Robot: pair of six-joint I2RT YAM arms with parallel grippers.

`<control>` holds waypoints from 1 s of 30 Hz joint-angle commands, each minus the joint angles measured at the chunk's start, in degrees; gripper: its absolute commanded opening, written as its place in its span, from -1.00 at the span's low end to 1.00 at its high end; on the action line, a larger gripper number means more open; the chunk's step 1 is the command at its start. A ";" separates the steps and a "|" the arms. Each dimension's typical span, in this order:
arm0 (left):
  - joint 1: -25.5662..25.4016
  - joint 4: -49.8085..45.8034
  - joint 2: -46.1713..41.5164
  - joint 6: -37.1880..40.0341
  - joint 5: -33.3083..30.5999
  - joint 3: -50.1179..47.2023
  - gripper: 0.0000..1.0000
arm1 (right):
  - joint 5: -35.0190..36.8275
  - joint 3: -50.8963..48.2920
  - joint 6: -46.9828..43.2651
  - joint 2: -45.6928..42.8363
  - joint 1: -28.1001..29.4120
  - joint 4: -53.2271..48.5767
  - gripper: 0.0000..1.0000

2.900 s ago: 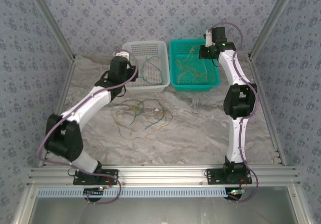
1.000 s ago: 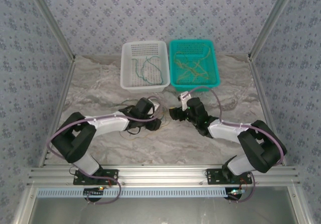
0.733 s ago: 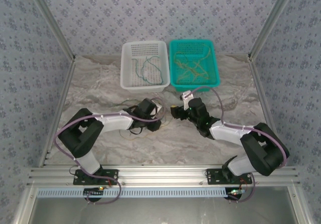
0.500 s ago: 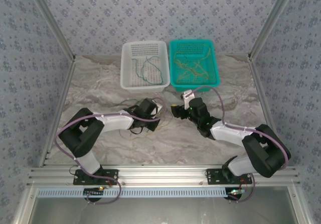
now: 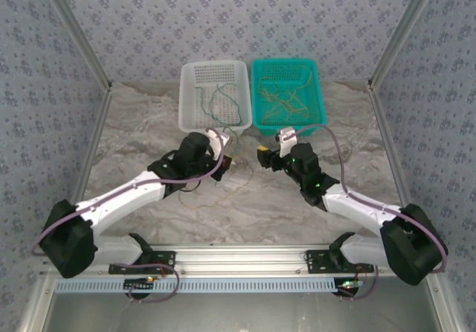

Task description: Untangle the cables

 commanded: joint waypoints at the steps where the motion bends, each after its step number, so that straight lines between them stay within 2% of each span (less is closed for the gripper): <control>1: 1.83 4.52 -6.69 0.68 4.87 -2.99 -1.00 | -5.14 -0.25 0.39 -4.27 -2.31 -0.63 0.53; 5: 4.58 7.68 -13.95 0.00 6.58 -4.84 -1.00 | -14.34 0.92 0.73 -7.58 -6.21 -3.31 0.54; 7: 6.09 7.00 -16.14 0.18 7.22 -4.05 -1.00 | -16.53 1.93 -0.51 -9.19 -6.79 -5.21 0.54; 13: 10.19 4.62 -19.32 -0.41 13.10 2.63 -1.00 | -17.04 2.88 -0.87 -11.58 -7.72 -5.86 0.62; 23: 11.95 7.74 -19.10 -3.68 19.99 11.64 -1.00 | -17.51 4.46 -1.13 -11.15 -7.69 -4.82 0.62; 30: 11.90 9.31 -16.61 -4.00 21.42 10.81 -1.00 | -17.59 5.42 -0.34 -13.11 -7.94 -5.10 0.63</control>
